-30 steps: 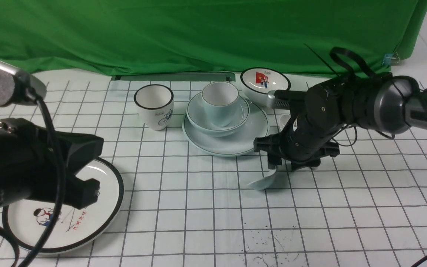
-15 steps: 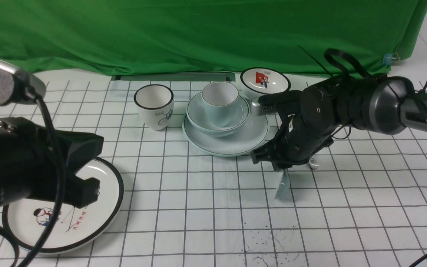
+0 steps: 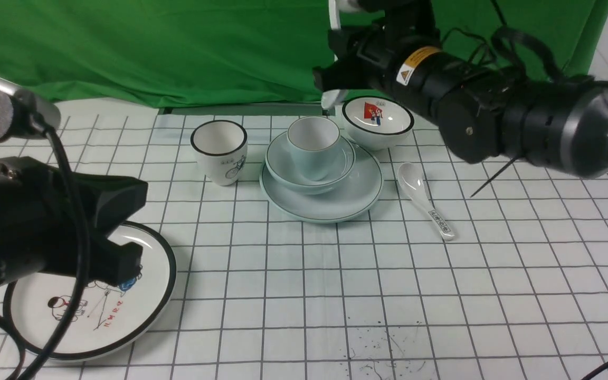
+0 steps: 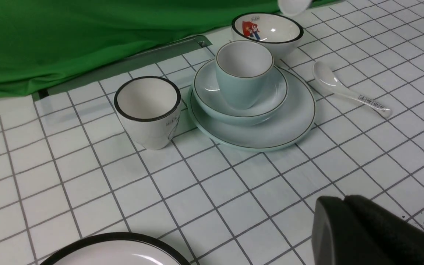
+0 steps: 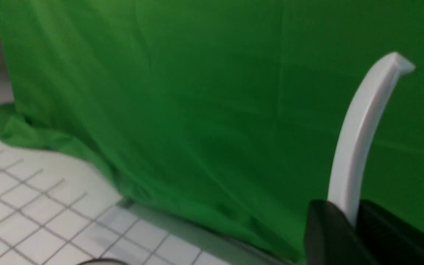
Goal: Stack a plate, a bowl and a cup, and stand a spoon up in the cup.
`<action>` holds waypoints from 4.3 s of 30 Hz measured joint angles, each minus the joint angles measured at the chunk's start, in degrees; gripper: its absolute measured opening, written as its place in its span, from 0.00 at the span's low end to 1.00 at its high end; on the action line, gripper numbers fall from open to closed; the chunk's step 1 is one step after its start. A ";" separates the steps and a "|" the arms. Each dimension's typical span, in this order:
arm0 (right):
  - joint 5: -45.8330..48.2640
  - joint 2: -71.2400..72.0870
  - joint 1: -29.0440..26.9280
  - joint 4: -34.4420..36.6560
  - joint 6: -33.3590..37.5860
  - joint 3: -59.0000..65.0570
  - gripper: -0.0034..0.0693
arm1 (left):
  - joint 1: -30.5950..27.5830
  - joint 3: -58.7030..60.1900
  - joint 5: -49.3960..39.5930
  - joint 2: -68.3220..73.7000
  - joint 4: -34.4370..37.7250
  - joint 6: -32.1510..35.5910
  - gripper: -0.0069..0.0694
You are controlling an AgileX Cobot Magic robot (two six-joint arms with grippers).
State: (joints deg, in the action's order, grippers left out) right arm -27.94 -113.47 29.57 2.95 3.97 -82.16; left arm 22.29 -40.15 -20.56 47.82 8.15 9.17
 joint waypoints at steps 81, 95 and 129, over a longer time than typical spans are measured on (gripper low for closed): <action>22.35 88.27 1.15 -0.27 2.03 82.63 0.11 | 0.00 18.96 19.96 -26.86 -6.13 1.61 0.05; 23.22 111.51 -16.01 -0.27 2.19 82.64 0.09 | 0.00 18.96 19.96 -26.86 -6.63 1.61 0.05; 40.95 113.49 -27.10 -0.21 1.78 82.64 0.09 | 0.00 20.07 20.56 -28.19 -6.77 1.63 0.05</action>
State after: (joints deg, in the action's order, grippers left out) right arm 13.01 0.02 2.47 2.74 5.75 0.48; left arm 22.29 -20.08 0.00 19.63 1.38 10.79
